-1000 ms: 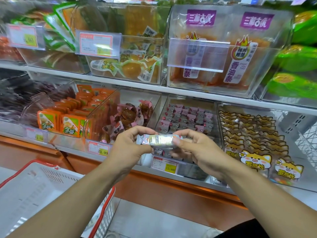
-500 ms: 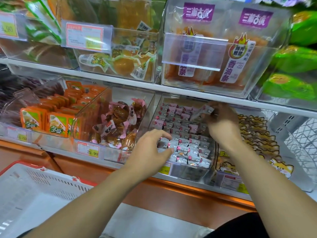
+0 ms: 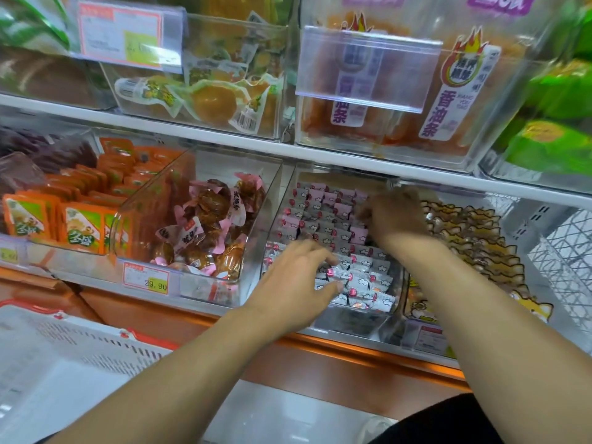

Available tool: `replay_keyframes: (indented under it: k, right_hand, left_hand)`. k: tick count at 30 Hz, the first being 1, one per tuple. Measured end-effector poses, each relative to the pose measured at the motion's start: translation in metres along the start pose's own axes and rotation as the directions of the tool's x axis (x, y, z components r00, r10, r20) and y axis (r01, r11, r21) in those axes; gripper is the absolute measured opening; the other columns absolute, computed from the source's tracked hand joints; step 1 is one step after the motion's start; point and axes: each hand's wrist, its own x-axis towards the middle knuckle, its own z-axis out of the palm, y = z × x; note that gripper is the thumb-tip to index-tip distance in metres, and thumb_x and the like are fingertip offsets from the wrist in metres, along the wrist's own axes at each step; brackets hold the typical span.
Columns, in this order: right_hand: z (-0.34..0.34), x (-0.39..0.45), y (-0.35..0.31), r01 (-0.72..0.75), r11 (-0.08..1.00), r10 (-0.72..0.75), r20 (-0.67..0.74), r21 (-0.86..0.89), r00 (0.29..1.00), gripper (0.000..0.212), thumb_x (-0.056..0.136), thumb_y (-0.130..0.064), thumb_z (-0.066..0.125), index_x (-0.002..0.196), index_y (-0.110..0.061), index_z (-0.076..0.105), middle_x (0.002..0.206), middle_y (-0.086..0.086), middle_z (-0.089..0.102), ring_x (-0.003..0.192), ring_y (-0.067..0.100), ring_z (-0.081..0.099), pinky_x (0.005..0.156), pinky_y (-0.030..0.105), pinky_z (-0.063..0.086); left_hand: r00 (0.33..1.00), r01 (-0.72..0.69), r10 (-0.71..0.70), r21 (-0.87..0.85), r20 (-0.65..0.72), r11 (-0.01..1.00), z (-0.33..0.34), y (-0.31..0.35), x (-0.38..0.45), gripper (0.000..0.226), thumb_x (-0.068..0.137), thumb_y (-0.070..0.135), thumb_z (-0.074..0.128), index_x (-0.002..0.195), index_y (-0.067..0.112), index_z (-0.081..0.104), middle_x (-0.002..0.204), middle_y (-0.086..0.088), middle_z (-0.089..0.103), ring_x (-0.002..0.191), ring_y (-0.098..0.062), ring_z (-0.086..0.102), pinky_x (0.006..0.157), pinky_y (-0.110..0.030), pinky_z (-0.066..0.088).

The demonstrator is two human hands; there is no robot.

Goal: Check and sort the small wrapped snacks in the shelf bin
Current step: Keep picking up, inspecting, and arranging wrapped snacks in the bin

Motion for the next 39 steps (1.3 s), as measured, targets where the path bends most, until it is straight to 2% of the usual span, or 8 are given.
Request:
replay_keyframes:
  k: [9,14,18,22,25,30,34,39]
  right_hand:
    - [-0.004,-0.004,-0.009,-0.090,0.907,0.174,0.172,-0.411,0.970,0.007,0.091,-0.012,0.056,0.085,-0.013,0.059,0.130,0.007,0.063,0.138,0.032,0.038,0.111,0.048,0.027]
    - [-0.012,-0.007,-0.005,-0.214,0.954,0.219,0.001,-0.209,0.976,0.044,0.091,-0.009,0.051,0.135,-0.013,0.053,0.126,0.013,0.065,0.124,0.033,0.054,0.108,0.047,0.031]
    - [-0.035,-0.036,0.000,-0.187,0.974,0.213,-0.233,0.132,0.949,0.013,0.094,-0.017,0.057,0.104,-0.011,0.062,0.084,0.010,0.066,0.079,0.033,0.064,0.076,0.039,0.052]
    - [-0.042,-0.069,-0.007,-0.103,0.881,0.227,-0.221,0.462,0.949,0.020,0.098,-0.014,0.052,0.079,-0.017,0.046,0.068,0.002,0.051,0.055,0.024,0.046,0.057,0.031,0.037]
    - [-0.046,-0.084,-0.020,-0.076,0.668,0.295,-0.170,0.740,0.940,0.011,0.102,-0.023,0.052,0.092,-0.021,0.050,0.080,-0.003,0.058,0.066,0.013,0.052,0.058,0.021,0.039]
    - [-0.046,-0.102,-0.048,-0.323,-0.366,0.126,0.391,0.873,0.912,0.008,0.103,-0.007,0.051,0.099,-0.004,0.057,0.092,0.015,0.077,0.080,0.019,0.076,0.067,0.027,0.061]
    - [-0.044,-0.105,-0.052,-0.494,-0.589,-0.104,0.546,0.640,0.832,0.019,0.100,-0.001,0.051,0.114,0.006,0.062,0.103,0.024,0.075,0.095,0.033,0.075,0.069,0.033,0.063]
    - [-0.040,-0.101,-0.054,-0.592,-0.593,-0.243,0.580,0.545,0.778,0.025,0.098,-0.006,0.056,0.120,0.005,0.061,0.111,0.027,0.072,0.100,0.042,0.072,0.073,0.041,0.064]
  left_hand:
    - [1.000,-0.020,0.020,0.010,-0.009,1.000,0.000,-0.001,-0.003,0.040,0.093,0.050,0.065,0.127,0.030,0.060,0.139,0.009,0.051,0.133,-0.008,0.036,0.105,-0.023,0.026]
    - [1.000,-0.002,0.002,-0.031,-0.012,1.000,-0.006,-0.002,-0.009,0.041,0.093,0.049,0.066,0.128,0.030,0.059,0.139,0.011,0.050,0.133,-0.004,0.036,0.102,-0.017,0.023]
    - [0.994,0.052,-0.072,-0.207,-0.088,0.977,-0.018,0.002,-0.011,0.037,0.093,0.039,0.069,0.128,0.031,0.059,0.135,0.015,0.056,0.126,-0.003,0.047,0.108,-0.024,0.037]
    - [0.958,0.133,-0.245,-0.527,-0.148,0.839,-0.032,0.005,-0.016,0.034,0.090,0.032,0.074,0.122,0.030,0.063,0.124,0.017,0.065,0.108,0.006,0.062,0.096,-0.018,0.051]
    - [0.938,0.186,-0.324,-0.612,-0.123,0.769,-0.043,0.000,-0.024,0.040,0.085,0.038,0.078,0.121,0.031,0.063,0.119,0.017,0.067,0.100,0.006,0.066,0.088,-0.021,0.054]
    - [0.938,0.256,-0.344,-0.751,0.040,0.609,-0.058,-0.007,-0.040,0.047,0.075,0.040,0.081,0.116,0.021,0.068,0.109,0.000,0.076,0.096,-0.021,0.075,0.084,-0.035,0.061]
    - [0.931,0.244,-0.358,-0.848,0.070,0.471,-0.068,-0.016,-0.049,0.033,0.080,0.018,0.080,0.110,0.007,0.071,0.101,-0.015,0.077,0.088,-0.032,0.076,0.075,-0.028,0.062]
    - [0.915,0.255,-0.395,-0.869,0.077,0.423,-0.077,-0.028,-0.055,0.042,0.071,0.019,0.084,0.110,0.005,0.071,0.102,-0.016,0.077,0.089,-0.029,0.076,0.070,-0.022,0.059]
